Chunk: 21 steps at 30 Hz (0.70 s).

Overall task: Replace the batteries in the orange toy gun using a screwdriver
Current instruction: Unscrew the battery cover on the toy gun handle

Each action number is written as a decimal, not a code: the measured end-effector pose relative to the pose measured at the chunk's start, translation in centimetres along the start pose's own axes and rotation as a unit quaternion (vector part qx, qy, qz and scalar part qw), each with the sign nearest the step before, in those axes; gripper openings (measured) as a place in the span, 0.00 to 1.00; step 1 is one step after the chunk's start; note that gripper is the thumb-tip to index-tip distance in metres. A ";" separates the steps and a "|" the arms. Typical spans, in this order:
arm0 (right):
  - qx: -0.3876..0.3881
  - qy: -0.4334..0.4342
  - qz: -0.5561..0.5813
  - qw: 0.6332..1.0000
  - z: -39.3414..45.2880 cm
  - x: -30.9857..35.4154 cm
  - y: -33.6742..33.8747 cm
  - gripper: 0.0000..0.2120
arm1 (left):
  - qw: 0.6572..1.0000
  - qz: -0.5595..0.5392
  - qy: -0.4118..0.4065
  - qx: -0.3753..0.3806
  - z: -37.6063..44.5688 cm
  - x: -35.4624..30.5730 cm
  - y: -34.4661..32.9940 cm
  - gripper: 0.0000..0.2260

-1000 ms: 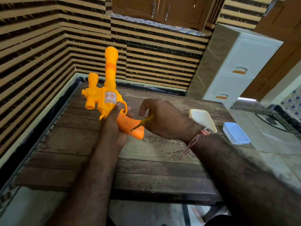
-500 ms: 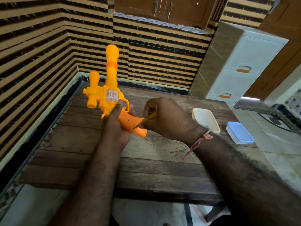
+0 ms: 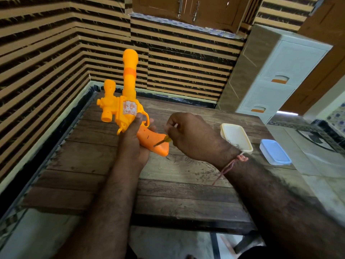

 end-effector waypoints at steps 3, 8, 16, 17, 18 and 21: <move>0.005 0.008 -0.014 1.000 -0.2 0.2 0.1 0.05 | 1.000 -0.007 -0.006 0.008 0.0 0.0 0.0 0.10; 0.006 0.006 0.005 1.000 0.1 -0.1 0.5 0.14 | 1.000 -0.029 0.006 0.006 0.2 0.0 0.0 0.16; -0.029 0.036 -0.046 0.998 -0.1 0.0 0.1 0.05 | 1.000 -0.002 0.007 0.004 0.2 0.0 0.2 0.19; -0.021 0.032 -0.038 0.999 -0.1 0.0 0.2 0.05 | 1.000 0.003 0.007 0.003 0.3 0.0 0.2 0.19; -0.011 0.024 -0.026 0.999 -0.1 0.0 0.2 0.06 | 1.000 0.007 0.005 0.000 0.3 0.0 0.2 0.20; 0.004 0.018 0.026 1.000 0.0 0.3 0.6 0.10 | 1.000 -0.004 0.006 -0.001 0.3 0.2 0.2 0.19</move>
Point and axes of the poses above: each hand's wrist, its own z-axis towards the middle knuckle, its own y-axis out of the back of the hand, x = y × z, the point moved 3 cm from there along z, towards the middle knuckle, and after that the axes turned 15 degrees about z, right-handed, at the moved point
